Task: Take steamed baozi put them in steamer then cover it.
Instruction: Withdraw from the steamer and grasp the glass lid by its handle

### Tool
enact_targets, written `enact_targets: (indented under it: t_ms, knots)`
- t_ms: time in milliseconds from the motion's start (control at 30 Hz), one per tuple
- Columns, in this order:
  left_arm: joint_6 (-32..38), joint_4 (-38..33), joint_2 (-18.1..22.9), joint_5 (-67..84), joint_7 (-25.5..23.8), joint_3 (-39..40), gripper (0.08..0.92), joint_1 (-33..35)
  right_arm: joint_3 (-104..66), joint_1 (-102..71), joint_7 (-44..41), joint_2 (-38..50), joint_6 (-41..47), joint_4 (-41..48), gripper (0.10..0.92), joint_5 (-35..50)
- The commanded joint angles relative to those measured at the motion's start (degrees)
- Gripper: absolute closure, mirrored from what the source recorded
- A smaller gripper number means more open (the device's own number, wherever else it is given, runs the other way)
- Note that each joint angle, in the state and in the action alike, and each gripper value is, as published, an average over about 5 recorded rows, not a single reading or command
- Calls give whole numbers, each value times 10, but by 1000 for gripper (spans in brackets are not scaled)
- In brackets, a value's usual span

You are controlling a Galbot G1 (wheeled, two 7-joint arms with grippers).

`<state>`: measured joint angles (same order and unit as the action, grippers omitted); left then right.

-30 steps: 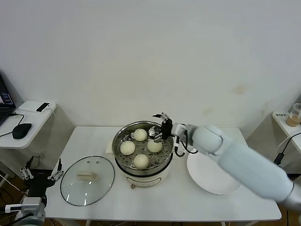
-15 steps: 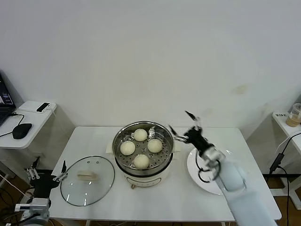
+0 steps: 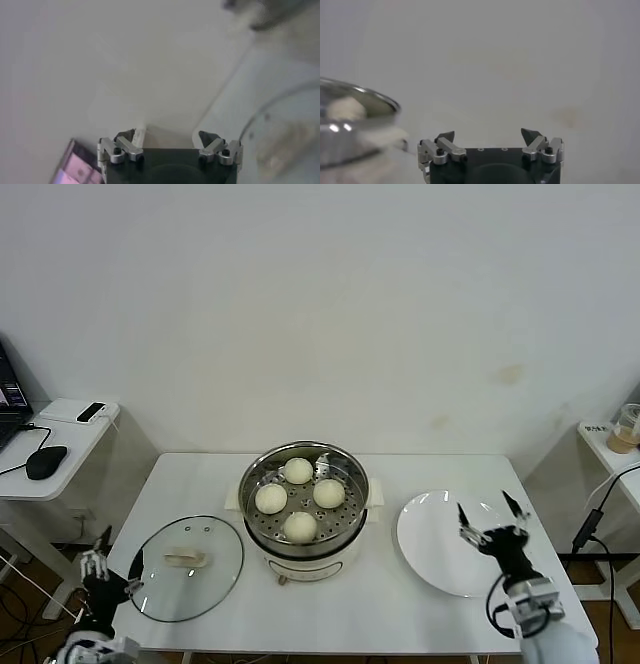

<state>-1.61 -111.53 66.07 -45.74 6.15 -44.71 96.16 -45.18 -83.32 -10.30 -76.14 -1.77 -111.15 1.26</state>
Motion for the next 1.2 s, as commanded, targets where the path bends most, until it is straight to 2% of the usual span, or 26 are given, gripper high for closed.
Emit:
enact_targets:
  t_ms: [33,767,1200]
  knots:
    - [74,87,-22,-294,40,33,177,-2,-86,-76,9,-42,5,-7,203,-7]
    - [73,193,-30,-302,16,95,177,-131,-75,-93,6,-61,4,-12,203,-23]
    - [69,216,-34,-302,13,111,177,-174,-69,-102,7,-72,-6,-7,203,-38]
